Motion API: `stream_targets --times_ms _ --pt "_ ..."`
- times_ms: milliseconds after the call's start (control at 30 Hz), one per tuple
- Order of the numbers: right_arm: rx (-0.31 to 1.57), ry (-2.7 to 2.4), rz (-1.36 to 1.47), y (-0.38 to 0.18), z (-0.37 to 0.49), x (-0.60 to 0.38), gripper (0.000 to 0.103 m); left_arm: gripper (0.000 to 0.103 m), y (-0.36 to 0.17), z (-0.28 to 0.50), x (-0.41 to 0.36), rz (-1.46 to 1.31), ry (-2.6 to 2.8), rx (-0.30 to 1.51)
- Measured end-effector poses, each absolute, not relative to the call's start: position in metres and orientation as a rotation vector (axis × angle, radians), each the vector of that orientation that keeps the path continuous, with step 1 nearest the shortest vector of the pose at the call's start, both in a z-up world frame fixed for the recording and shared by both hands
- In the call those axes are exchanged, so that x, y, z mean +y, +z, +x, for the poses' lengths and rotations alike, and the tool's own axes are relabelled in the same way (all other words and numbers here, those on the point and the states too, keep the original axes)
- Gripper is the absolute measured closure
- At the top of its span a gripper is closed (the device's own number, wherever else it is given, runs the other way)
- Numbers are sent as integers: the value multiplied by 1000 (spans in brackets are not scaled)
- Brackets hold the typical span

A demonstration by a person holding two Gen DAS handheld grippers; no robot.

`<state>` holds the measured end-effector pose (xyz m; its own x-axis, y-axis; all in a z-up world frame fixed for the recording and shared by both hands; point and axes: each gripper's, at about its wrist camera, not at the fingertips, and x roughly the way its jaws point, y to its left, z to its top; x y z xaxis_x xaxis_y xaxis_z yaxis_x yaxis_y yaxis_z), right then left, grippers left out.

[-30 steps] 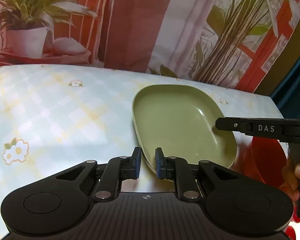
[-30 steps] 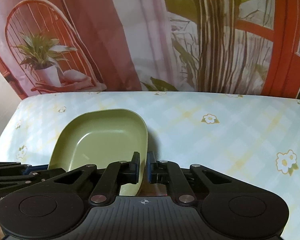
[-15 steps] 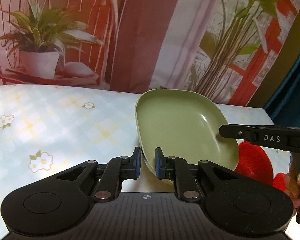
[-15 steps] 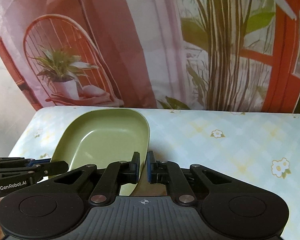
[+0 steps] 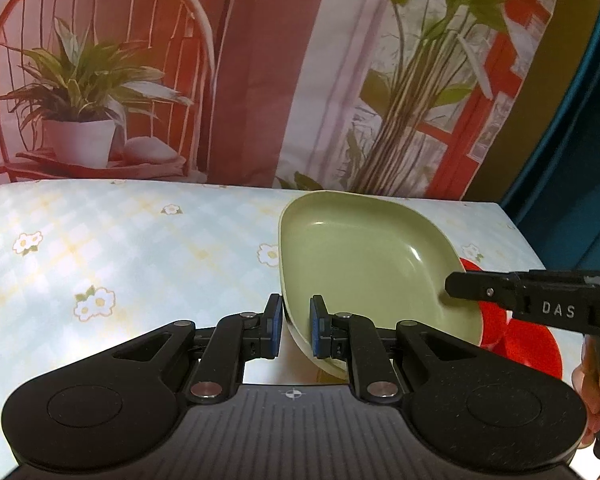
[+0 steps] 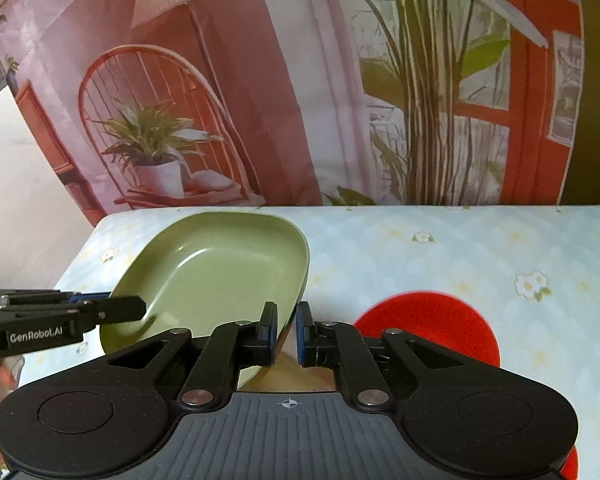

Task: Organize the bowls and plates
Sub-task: 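Carry the plate stack with the left gripper onto the small green dish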

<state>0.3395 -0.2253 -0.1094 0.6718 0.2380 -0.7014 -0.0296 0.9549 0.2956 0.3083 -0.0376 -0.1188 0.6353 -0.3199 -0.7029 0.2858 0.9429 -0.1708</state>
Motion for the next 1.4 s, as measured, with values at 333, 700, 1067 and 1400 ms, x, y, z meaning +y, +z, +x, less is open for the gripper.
stream_targets --times_ms 333,700,1067,1400 --pt "812 152 314 -113 294 -225 93 88 -127 283 -39 -23 -371 835" --pt "830 158 353 -125 260 -223 91 87 -141 268 -40 -2 -387 851" --pt "860 163 365 -138 245 -218 90 87 -151 266 -42 12 -390 868" --pt "879 145 370 -150 242 -222 90 87 -161 271 -51 20 -386 879"
